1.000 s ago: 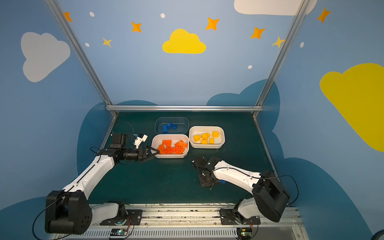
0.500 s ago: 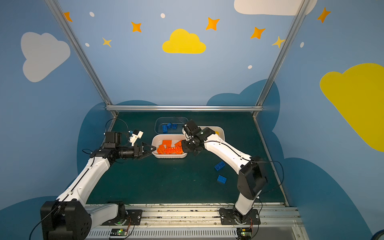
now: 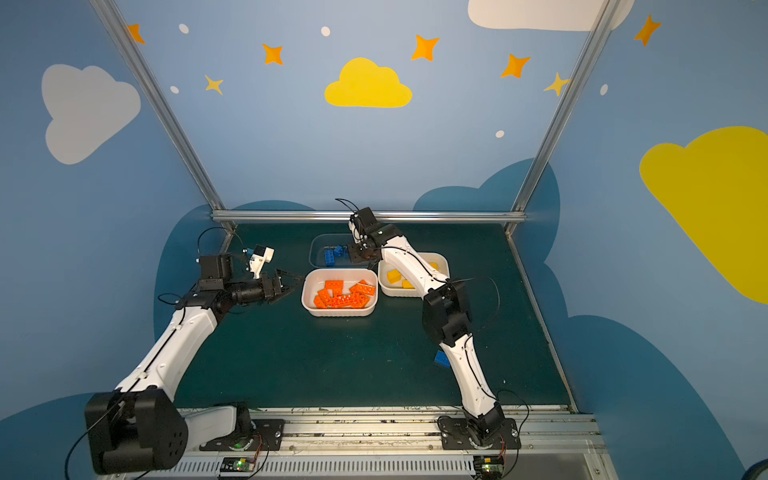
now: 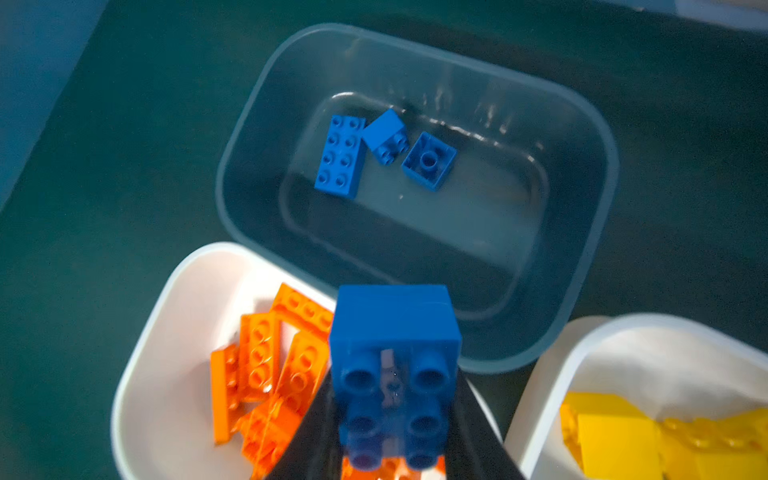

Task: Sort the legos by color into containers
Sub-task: 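Carry the blue 2x2 brick into the clear blue-brick bin and release it, then lower the right gripper to a blue 2x4 brick and grasp it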

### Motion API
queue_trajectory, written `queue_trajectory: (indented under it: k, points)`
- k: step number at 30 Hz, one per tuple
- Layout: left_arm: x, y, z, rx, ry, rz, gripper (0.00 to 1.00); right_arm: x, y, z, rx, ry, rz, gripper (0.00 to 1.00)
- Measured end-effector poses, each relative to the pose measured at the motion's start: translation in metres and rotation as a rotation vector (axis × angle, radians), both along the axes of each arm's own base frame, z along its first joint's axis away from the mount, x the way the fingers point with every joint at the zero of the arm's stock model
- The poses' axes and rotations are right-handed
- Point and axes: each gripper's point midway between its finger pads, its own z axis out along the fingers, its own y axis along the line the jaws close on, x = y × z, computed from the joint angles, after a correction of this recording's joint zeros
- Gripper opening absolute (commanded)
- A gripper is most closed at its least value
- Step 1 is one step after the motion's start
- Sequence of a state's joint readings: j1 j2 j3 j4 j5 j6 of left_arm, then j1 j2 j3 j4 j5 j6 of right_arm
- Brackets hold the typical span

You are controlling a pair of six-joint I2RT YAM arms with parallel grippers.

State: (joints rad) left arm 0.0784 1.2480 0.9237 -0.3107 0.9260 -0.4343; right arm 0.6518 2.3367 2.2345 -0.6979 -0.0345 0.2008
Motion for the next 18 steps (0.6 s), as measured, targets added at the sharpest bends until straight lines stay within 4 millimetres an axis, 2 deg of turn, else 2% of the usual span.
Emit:
queue_trajectory:
  k: [5,7,9,13,16,18]
  points:
    - [0.012,0.004,-0.006,0.005,0.007,0.031,1.0,0.034,0.0,-0.017,-0.021,-0.107,-0.007,0.25]
    - [0.015,0.004,-0.006,0.003,0.004,0.038,1.0,0.048,0.003,-0.022,-0.015,-0.135,-0.013,0.33]
    - [0.018,0.004,-0.006,0.002,0.0,0.041,1.0,0.06,0.007,-0.027,-0.007,-0.157,-0.011,0.46]
    - [0.019,0.005,-0.008,0.002,0.003,0.041,1.0,0.071,0.008,-0.032,0.0,-0.168,-0.008,0.58]
    - [0.02,0.005,-0.01,0.001,0.009,0.04,1.0,0.072,0.003,-0.029,-0.005,-0.17,-0.007,0.6]
    - [0.019,0.004,-0.011,-0.001,0.014,0.038,1.0,0.066,-0.006,-0.029,-0.021,-0.155,-0.007,0.59]
